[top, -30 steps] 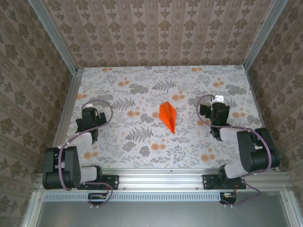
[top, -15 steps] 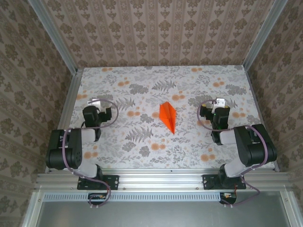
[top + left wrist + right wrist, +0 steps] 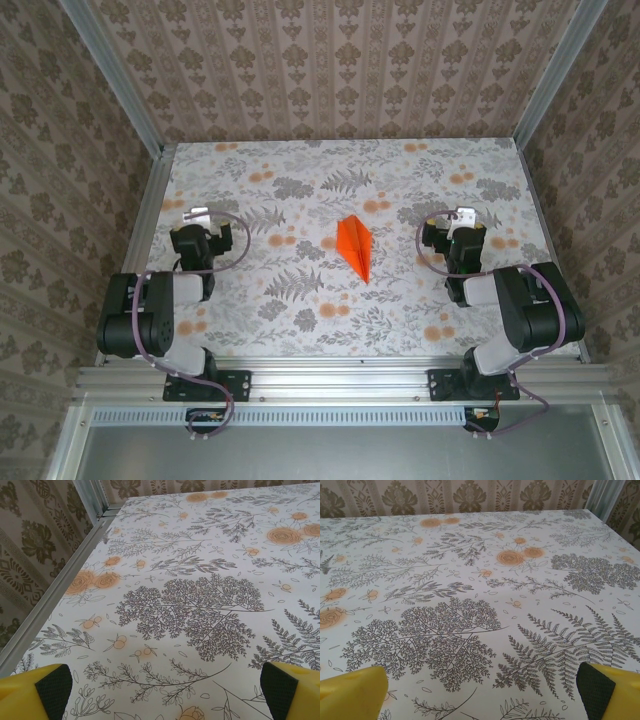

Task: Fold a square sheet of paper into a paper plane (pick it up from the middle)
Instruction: Reset both arms

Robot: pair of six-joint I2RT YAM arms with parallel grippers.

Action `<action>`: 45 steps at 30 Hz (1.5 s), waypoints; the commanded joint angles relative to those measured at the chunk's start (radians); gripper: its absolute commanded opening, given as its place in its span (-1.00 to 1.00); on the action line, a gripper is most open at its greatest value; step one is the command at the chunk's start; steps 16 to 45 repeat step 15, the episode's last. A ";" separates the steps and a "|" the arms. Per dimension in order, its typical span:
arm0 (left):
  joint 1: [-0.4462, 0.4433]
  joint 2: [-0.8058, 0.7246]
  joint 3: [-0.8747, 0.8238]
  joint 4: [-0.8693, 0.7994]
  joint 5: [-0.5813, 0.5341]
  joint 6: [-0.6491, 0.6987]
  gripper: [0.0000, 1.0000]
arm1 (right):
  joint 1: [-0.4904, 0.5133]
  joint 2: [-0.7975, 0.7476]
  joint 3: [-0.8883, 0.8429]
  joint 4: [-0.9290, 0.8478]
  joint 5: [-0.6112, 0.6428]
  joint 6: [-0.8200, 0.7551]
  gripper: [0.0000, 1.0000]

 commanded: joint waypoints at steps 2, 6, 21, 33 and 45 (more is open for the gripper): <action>-0.008 0.002 -0.010 0.032 -0.019 -0.017 1.00 | 0.006 0.004 0.012 0.041 -0.032 -0.023 1.00; -0.009 0.001 -0.011 0.032 -0.020 -0.018 1.00 | 0.006 0.003 0.012 0.042 -0.033 -0.025 1.00; -0.009 0.002 -0.011 0.032 -0.020 -0.017 1.00 | 0.004 0.003 0.014 0.037 -0.036 -0.021 1.00; -0.009 0.002 -0.011 0.032 -0.020 -0.017 1.00 | 0.004 0.003 0.014 0.037 -0.036 -0.021 1.00; -0.009 0.002 -0.011 0.032 -0.020 -0.017 1.00 | 0.004 0.003 0.014 0.037 -0.036 -0.021 1.00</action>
